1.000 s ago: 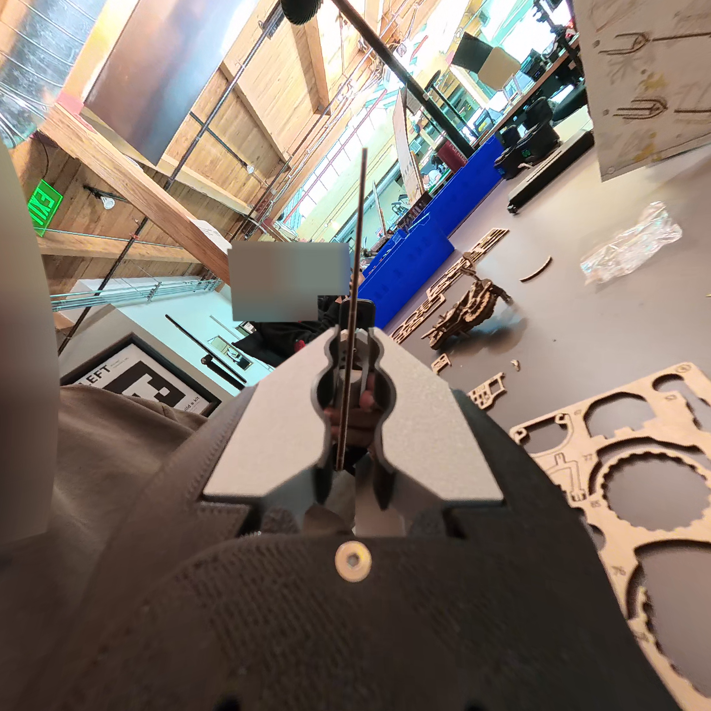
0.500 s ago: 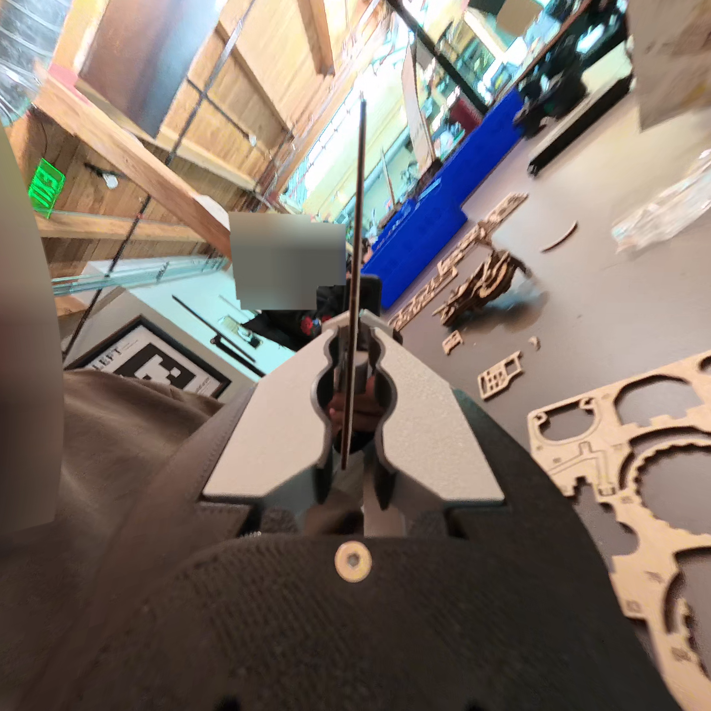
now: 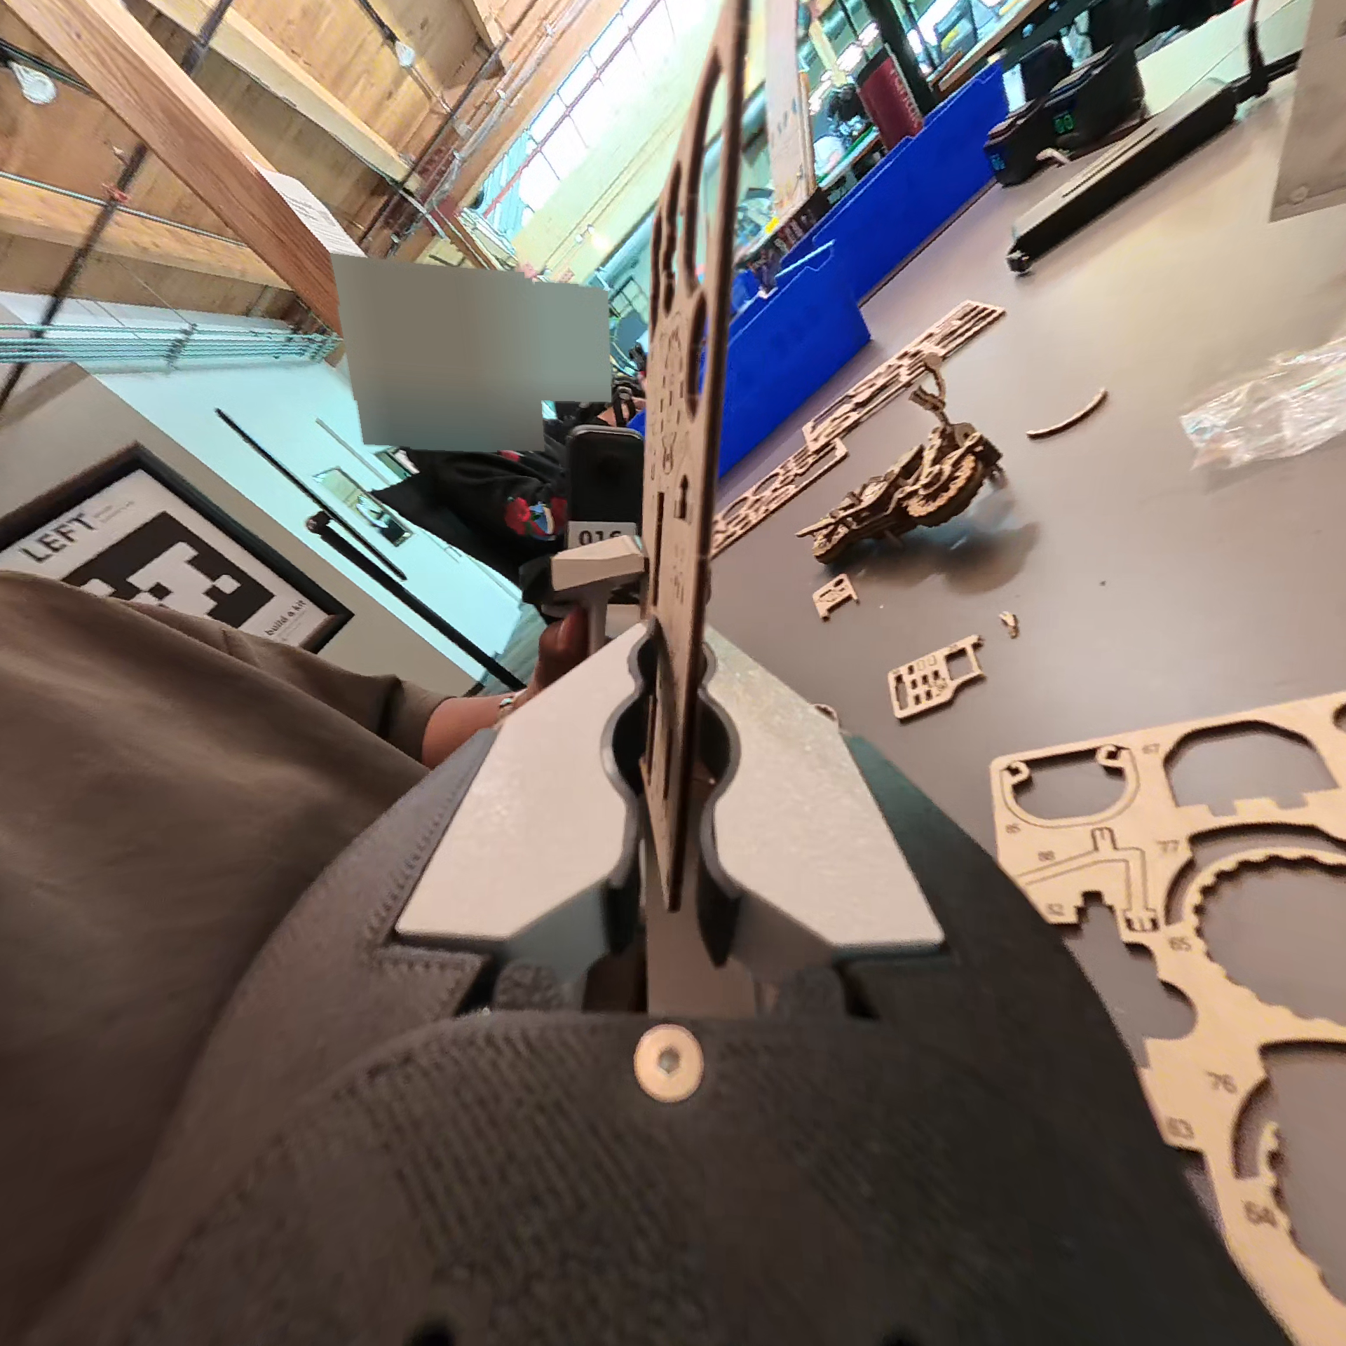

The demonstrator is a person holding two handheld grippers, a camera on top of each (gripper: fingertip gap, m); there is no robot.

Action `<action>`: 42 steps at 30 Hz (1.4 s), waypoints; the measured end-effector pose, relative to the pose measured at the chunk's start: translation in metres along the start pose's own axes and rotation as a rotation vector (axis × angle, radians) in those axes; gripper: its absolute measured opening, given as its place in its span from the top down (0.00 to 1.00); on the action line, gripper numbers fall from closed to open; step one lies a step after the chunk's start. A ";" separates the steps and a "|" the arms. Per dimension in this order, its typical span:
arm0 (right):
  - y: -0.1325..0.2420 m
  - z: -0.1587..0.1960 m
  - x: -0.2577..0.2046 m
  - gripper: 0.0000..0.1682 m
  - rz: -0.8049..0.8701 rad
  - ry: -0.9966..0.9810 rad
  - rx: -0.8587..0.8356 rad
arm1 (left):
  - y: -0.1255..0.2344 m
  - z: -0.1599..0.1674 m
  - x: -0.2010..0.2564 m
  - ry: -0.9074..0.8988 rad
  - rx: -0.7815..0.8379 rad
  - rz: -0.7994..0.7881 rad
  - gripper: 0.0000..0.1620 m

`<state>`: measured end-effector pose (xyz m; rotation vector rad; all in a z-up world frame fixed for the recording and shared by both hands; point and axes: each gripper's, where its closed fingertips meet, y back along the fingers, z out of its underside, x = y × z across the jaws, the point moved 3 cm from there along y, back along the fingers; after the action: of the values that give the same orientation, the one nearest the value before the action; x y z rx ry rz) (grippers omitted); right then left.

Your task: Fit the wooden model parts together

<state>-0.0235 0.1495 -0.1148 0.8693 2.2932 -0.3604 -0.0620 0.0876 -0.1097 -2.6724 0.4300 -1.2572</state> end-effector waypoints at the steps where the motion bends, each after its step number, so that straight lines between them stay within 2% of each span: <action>1: 0.000 0.000 -0.001 0.98 -0.011 -0.006 0.002 | 0.000 0.000 0.000 0.014 0.003 0.008 1.00; 3: -0.001 0.000 -0.003 1.00 -0.036 -0.016 0.002 | 0.000 0.000 0.000 0.039 0.015 0.012 0.99; 6: -0.004 0.005 -0.004 1.00 -0.030 -0.002 -0.031 | -0.004 0.007 0.004 0.061 -0.028 0.044 0.89; 9: -0.007 0.007 -0.008 1.00 -0.054 -0.005 -0.035 | -0.006 0.012 0.005 0.010 -0.050 0.023 1.00; 15: -0.003 0.003 0.000 0.95 0.040 0.060 -0.023 | -0.007 0.015 0.003 -0.047 -0.072 -0.049 1.00; 32: 0.001 0.001 -0.003 0.93 0.125 0.126 -0.055 | -0.011 0.018 0.011 -0.242 -0.102 -0.181 1.00; 35: 0.001 0.001 -0.002 0.93 0.134 0.128 -0.058 | -0.010 0.018 0.009 -0.177 -0.093 -0.166 1.00; 40: 0.001 -0.002 -0.006 0.92 0.125 0.152 -0.032 | -0.011 0.016 0.014 -0.234 -0.101 -0.150 1.00; 42: 0.000 -0.003 -0.006 0.91 0.104 0.153 -0.022 | -0.011 0.015 0.014 -0.169 -0.080 -0.116 1.00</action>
<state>-0.0214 0.1485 -0.1089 1.0318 2.3743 -0.2289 -0.0404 0.0937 -0.1061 -2.8799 0.3119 -1.0509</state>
